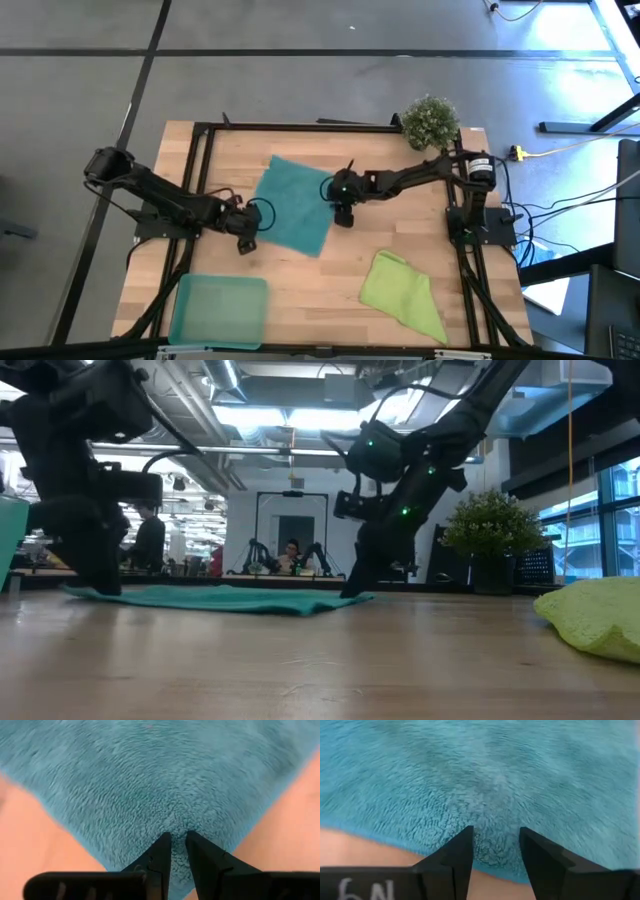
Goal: Roll microfiber towels into tight, uniform cylinder then place into a basket
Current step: Fold the blue microfiber towel
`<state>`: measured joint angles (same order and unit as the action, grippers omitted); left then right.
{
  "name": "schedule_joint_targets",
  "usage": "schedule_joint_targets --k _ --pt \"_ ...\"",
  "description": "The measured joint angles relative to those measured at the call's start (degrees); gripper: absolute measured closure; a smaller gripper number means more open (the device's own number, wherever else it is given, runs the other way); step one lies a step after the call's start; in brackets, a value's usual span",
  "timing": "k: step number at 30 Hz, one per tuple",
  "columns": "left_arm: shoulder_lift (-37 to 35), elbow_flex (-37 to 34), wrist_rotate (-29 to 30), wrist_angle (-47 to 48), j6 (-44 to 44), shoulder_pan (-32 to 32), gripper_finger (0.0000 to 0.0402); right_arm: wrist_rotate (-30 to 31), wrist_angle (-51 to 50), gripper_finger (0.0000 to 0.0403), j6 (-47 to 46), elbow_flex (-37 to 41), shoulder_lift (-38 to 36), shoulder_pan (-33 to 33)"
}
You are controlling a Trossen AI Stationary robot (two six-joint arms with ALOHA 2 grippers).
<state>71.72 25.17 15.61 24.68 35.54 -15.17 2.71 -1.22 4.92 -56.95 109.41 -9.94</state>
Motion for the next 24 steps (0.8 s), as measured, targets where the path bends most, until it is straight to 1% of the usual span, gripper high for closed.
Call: schedule_joint_targets --k 2,6,10,15,18,20,24 --pt "0.08 -0.04 -0.77 -1.86 -0.13 -0.98 0.0343 2.13 0.28 0.0242 0.99 0.02 -0.12 -0.74" --pt "0.07 -0.05 -0.91 -4.99 -5.11 -2.13 0.0344 5.6 0.34 0.0242 3.75 0.05 -0.25 -1.81" --pt "-1.31 2.7 -0.03 -2.09 -9.04 -2.52 0.0344 5.98 -3.13 0.0242 6.18 -0.97 -2.19 -1.73" --pt "-2.72 5.76 -0.22 5.44 -9.17 -3.86 0.034 3.56 -8.16 0.0242 6.26 -2.25 -6.2 1.23" --pt "-2.67 5.7 -1.74 9.01 -9.14 -6.11 0.0341 -1.99 -8.59 0.0242 6.55 -1.84 -6.63 3.57" --pt "-2.67 5.7 -2.01 9.86 -9.13 -7.58 0.0343 -4.66 -9.07 0.0242 7.25 -1.81 -6.63 5.43" --pt "-2.43 5.66 -0.65 9.84 -9.17 -9.09 0.0343 -5.57 -9.01 0.0242 7.4 -1.79 -6.46 8.76"
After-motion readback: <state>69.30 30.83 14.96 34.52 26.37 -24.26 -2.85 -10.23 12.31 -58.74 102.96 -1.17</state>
